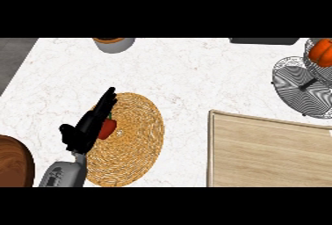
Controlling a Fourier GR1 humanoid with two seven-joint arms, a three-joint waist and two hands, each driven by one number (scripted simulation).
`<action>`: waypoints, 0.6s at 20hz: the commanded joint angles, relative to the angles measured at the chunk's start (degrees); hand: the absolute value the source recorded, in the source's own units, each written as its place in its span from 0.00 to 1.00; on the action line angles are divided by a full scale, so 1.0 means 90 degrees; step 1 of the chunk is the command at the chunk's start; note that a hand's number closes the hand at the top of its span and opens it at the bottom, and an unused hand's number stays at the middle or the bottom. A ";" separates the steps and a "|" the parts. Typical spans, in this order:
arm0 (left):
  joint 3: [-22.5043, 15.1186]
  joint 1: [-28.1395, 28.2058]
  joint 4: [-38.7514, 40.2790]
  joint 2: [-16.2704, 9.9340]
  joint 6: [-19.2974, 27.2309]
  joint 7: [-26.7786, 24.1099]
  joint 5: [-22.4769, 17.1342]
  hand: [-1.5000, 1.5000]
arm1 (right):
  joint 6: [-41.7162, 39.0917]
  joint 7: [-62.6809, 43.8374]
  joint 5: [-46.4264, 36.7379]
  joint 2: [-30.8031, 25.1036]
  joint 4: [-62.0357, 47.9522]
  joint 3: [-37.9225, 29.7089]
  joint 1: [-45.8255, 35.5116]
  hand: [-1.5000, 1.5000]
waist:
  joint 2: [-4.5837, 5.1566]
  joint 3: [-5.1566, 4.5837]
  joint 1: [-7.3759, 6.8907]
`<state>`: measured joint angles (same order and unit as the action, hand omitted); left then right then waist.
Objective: Pick the squash from the tray and place it in the tiered basket
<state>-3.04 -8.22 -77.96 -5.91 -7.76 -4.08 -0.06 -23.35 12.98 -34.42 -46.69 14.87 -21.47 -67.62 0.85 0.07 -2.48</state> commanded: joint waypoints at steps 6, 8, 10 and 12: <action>-0.0156 0.0232 -0.0029 0.0243 0.0245 -0.0079 0.0195 0.50 | -0.0752 -0.1656 0.0631 0.0270 -0.1005 -0.0611 -0.0342 1.00 | -0.0038 -0.0008 0.0067; -0.0040 0.0024 -0.0057 0.0110 0.0070 -0.0035 0.0059 0.50 | -0.0954 -0.1944 0.0835 0.0052 -0.1138 -0.0822 -0.0452 0.00 | 0.0013 0.0000 0.0001; 0.0078 0.0083 -0.0116 -0.0079 -0.0070 0.0053 -0.0029 0.50 | -0.0850 -0.2143 0.1150 0.0154 -0.1177 -0.1106 -0.0439 0.00 | -0.0007 0.0001 0.0026; 0.0036 -0.0025 -0.0112 -0.0001 -0.0030 0.0161 -0.0007 0.50 | -0.0785 -0.2358 0.1316 0.0059 -0.1046 -0.1239 -0.0537 0.00 | -0.0001 0.0001 0.0038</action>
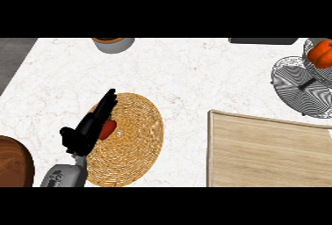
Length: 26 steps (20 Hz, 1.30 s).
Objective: Pick the squash from the tray and place it in the tiered basket
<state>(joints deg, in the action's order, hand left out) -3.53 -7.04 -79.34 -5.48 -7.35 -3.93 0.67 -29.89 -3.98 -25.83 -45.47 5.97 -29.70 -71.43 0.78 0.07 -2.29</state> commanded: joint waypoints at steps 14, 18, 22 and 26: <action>0.0193 -0.0176 0.0261 -0.0015 0.0018 -0.0195 -0.0017 0.50 | 0.2616 0.0468 0.0871 -0.1529 0.0750 -0.1136 0.0946 0.00 | 0.0056 0.0018 0.0086; 0.0154 0.0030 0.0209 -0.0079 -0.0138 -0.0250 -0.0063 0.50 | 0.2037 0.0877 0.1455 -0.2258 0.0475 -0.1807 0.1479 0.00 | 0.0073 0.0043 0.0099; 0.0108 0.0101 -0.0227 -0.0007 -0.0035 0.0069 -0.0097 0.50 | 0.1572 0.1228 0.1762 -0.2672 0.0237 -0.2169 0.2202 0.00 | 0.0034 0.0056 0.0099; 0.0051 0.0156 -0.0049 0.0094 -0.0016 -0.0106 -0.0056 0.50 | 0.1041 0.1258 0.1803 -0.3138 0.0194 -0.2233 0.2557 0.00 | 0.0081 0.0072 0.0086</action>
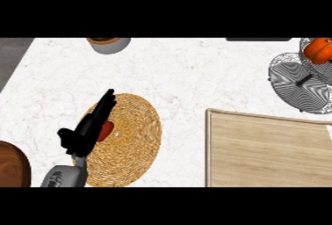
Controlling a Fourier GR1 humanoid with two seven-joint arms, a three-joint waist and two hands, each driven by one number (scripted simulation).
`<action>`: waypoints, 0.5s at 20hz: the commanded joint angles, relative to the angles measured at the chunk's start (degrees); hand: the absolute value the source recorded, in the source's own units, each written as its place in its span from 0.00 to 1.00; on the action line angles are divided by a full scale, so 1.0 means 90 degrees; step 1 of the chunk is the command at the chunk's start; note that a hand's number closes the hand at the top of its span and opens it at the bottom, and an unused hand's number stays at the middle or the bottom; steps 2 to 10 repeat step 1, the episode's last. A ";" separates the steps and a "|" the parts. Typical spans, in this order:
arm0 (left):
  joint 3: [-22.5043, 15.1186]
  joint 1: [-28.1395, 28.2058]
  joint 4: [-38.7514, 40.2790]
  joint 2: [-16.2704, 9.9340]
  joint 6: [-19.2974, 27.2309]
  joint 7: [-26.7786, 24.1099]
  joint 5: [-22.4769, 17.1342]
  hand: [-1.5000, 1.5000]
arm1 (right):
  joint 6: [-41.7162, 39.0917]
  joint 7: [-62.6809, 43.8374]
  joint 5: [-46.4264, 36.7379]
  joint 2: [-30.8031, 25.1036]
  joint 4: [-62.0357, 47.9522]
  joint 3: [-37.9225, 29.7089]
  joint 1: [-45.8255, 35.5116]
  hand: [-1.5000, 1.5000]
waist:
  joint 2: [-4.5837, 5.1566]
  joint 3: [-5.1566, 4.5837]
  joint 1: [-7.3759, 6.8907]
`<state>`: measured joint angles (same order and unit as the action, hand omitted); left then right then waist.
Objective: Pick the squash from the tray and place it in the tiered basket
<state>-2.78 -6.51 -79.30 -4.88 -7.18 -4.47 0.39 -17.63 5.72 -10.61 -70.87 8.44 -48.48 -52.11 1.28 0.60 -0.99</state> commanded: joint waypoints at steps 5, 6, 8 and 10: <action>0.0121 -0.0079 -0.0013 -0.0120 -0.0097 0.0009 -0.0096 0.50 | -0.0530 0.0368 0.0109 -0.0307 -0.0131 -0.0149 0.0641 0.00 | 0.0040 0.0030 0.0032; 0.0121 -0.0079 -0.0013 -0.0120 -0.0097 0.0009 -0.0096 0.50 | -0.0530 0.0368 0.0109 -0.0307 -0.0131 -0.0149 0.0641 0.00 | 0.0040 0.0030 0.0032; 0.0121 -0.0079 -0.0013 -0.0120 -0.0097 0.0009 -0.0096 0.50 | -0.0530 0.0368 0.0109 -0.0307 -0.0131 -0.0149 0.0641 0.00 | 0.0040 0.0030 0.0032; 0.0121 -0.0079 -0.0013 -0.0120 -0.0097 0.0009 -0.0096 0.50 | -0.0530 0.0368 0.0109 -0.0307 -0.0131 -0.0149 0.0641 0.00 | 0.0040 0.0030 0.0032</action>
